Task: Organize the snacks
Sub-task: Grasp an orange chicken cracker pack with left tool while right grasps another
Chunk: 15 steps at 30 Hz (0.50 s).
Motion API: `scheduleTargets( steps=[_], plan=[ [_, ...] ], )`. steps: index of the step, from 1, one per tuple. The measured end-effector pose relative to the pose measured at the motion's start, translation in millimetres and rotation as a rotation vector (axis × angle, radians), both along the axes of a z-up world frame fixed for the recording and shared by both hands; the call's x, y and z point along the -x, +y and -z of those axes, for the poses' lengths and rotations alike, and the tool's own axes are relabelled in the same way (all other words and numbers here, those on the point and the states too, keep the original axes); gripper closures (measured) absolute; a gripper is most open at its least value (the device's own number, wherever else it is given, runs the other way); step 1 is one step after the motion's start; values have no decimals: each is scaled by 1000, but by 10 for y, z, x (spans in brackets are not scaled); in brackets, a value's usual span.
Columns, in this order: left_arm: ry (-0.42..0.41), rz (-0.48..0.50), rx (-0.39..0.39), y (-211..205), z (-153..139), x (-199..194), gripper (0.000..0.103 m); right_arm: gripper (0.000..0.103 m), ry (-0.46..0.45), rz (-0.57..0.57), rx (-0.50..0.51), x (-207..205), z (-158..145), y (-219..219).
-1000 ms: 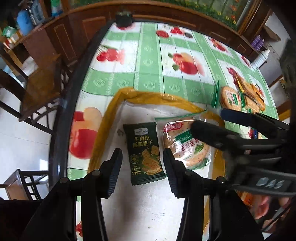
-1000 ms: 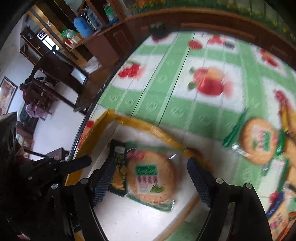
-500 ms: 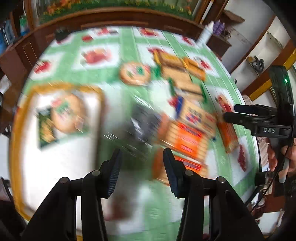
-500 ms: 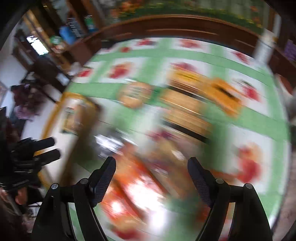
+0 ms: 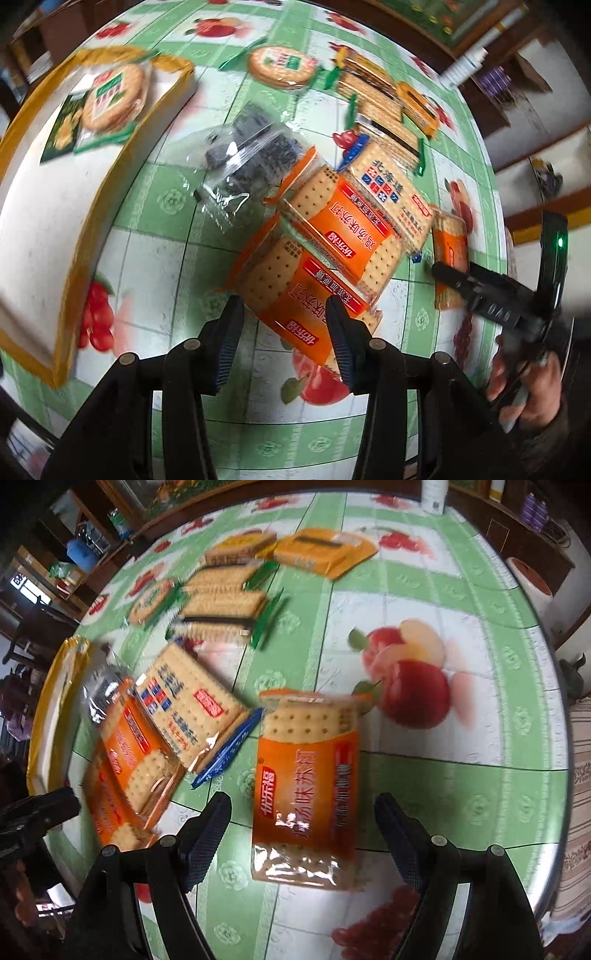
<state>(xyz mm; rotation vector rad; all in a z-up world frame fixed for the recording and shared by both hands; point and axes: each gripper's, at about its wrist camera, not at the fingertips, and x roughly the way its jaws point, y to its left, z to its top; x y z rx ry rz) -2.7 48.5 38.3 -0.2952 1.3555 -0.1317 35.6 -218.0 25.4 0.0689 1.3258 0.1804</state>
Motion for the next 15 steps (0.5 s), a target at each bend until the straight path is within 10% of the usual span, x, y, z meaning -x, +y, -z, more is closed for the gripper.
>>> scheduleTargets(
  steps=[15],
  plan=[
    [33, -279, 123, -87, 106, -17, 52, 20, -37, -146, 163, 71, 71, 190]
  ],
)
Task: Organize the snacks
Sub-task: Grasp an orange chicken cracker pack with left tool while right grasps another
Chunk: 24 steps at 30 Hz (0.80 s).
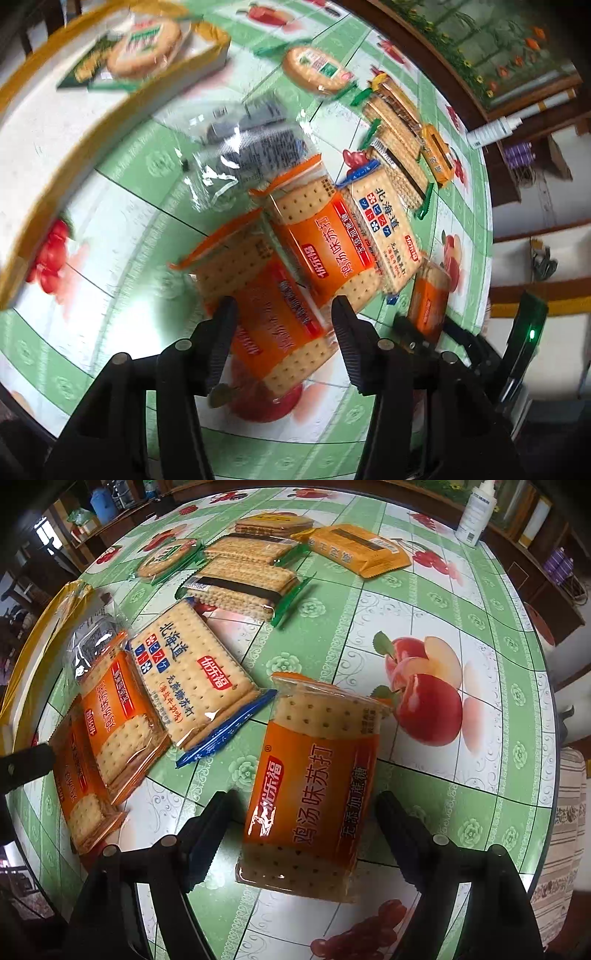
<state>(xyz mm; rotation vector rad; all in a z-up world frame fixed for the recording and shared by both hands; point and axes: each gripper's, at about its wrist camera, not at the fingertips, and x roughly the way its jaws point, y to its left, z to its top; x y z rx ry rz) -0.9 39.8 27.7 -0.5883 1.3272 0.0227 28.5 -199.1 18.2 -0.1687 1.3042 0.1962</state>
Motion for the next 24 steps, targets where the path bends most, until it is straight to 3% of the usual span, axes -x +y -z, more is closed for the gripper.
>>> scheduleTargets(
  steps=[8, 13, 24],
  plan=[
    [70, -37, -96, -44, 10, 27, 51, 18, 2, -11, -10, -33, 22, 10],
    [148, -103, 14, 106, 211, 19, 51, 15, 0, -16, -16, -14, 18, 9],
    [151, -85, -46, -20, 228, -150, 39, 13, 11, -20, -30, -1, 10, 24]
  ],
)
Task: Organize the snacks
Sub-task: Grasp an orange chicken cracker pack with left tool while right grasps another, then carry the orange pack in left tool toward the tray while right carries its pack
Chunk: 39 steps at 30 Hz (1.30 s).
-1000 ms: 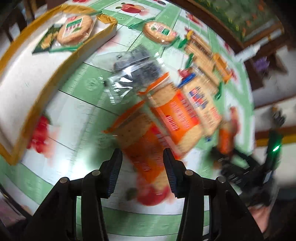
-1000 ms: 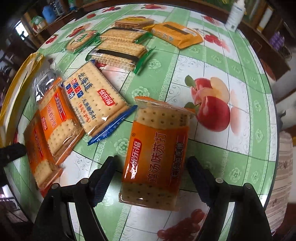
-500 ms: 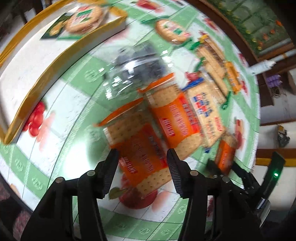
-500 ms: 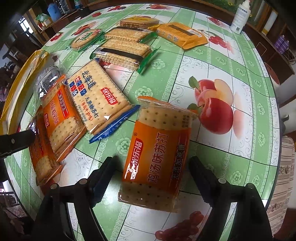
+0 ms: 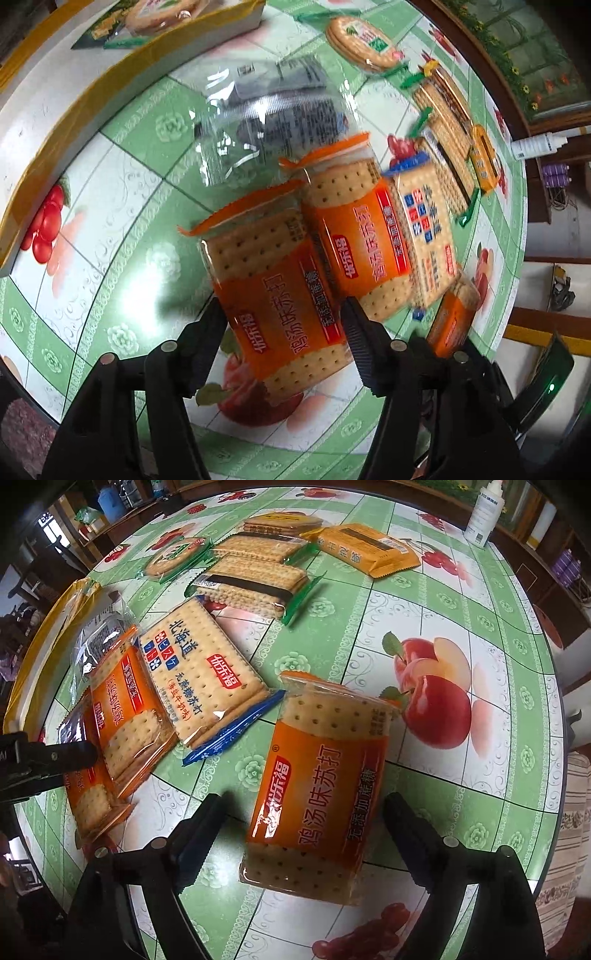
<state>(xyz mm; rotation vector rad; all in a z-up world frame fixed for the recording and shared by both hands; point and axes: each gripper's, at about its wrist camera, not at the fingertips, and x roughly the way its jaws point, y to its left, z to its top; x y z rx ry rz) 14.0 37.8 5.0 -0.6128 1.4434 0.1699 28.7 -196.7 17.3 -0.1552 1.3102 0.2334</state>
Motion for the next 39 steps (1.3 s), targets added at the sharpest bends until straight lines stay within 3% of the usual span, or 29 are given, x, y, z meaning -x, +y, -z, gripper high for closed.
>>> scheduleTargets(
  steps=[2, 7, 9, 12, 14, 16, 28, 39],
  plan=[
    [10, 10, -4, 14, 6, -12, 37, 13, 2, -3, 2, 6, -4, 5],
    [49, 81, -115, -78, 14, -68, 35, 13, -4, -9, 27, 44, -5, 55],
    [49, 107, -123, -81, 12, -74, 40, 16, -15, -9, 30, 72, -13, 63],
    [37, 176, -156, -126, 6, -59, 44, 26, -34, -1, 33, 117, -40, 54],
    [25, 207, -167, -169, 15, -27, 44, 39, -45, 12, 31, 142, -69, 33],
    [15, 228, -167, -162, 10, 12, 45, 42, -47, 25, 27, 157, -89, 11],
    [-87, 371, -201, -152, -28, 627, 46, 45, -71, 73, -10, 473, -132, -52],
    [-172, 537, -226, -233, -53, 1047, 46, 46, -38, 117, -56, 805, -163, -102]
  ],
)
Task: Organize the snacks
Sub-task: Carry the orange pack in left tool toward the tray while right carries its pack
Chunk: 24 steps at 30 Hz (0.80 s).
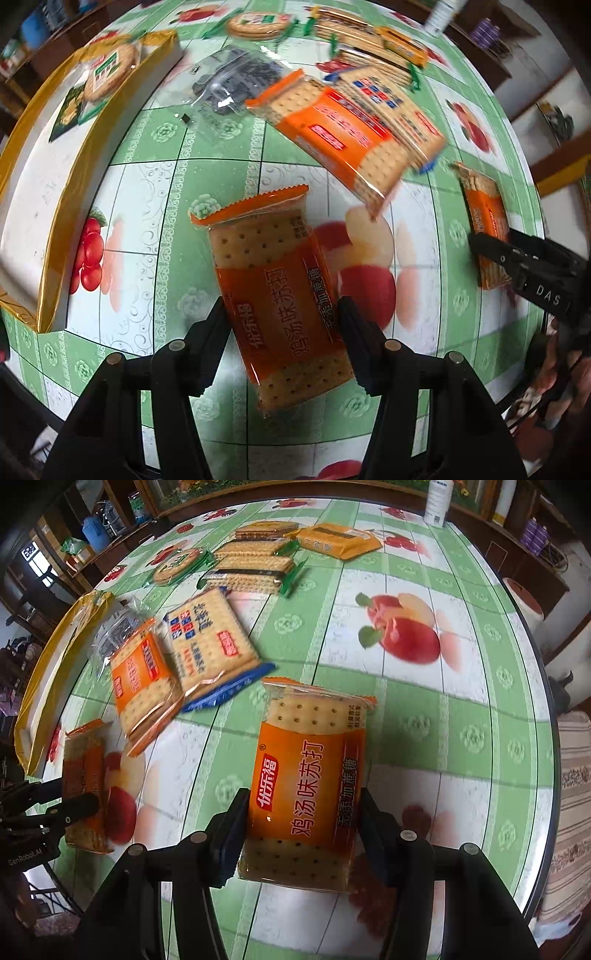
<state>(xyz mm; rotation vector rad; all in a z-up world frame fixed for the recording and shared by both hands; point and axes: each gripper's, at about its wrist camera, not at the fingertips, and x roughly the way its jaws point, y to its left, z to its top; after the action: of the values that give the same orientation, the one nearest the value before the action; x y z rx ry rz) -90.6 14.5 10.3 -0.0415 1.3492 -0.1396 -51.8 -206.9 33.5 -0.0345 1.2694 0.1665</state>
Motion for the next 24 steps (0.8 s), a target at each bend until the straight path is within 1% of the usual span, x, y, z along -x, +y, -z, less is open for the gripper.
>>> scheduleTargets(
  steps=[3, 4, 10, 14, 16, 17, 21, 24],
  plan=[
    [-19, 39, -7, 23, -28, 164, 46, 46, 12, 0, -6, 100, 0, -2],
    [-19, 46, -7, 88, -73, 100, 46, 46, 17, 0, -9, 128, -2, 0],
    [-37, 84, 4, 161, -109, 273, 47, 46, 48, 6, -35, 306, -15, 40],
    [-71, 93, 11, 274, -214, 353, 47, 46, 55, 6, -59, 345, -50, 133],
    [-88, 100, 7, 336, -255, 215, 47, 46, 53, -2, -64, 356, -72, 213],
    [-96, 99, 8, 285, -265, 154, 47, 46, 50, -9, -68, 362, -89, 275],
    [-128, 103, 5, 374, -356, 165, 47, 47, 44, -35, -98, 356, -175, 477],
    [-140, 97, 9, 426, -400, 152, 47, 48, 35, -64, -103, 347, -228, 645]
  ],
)
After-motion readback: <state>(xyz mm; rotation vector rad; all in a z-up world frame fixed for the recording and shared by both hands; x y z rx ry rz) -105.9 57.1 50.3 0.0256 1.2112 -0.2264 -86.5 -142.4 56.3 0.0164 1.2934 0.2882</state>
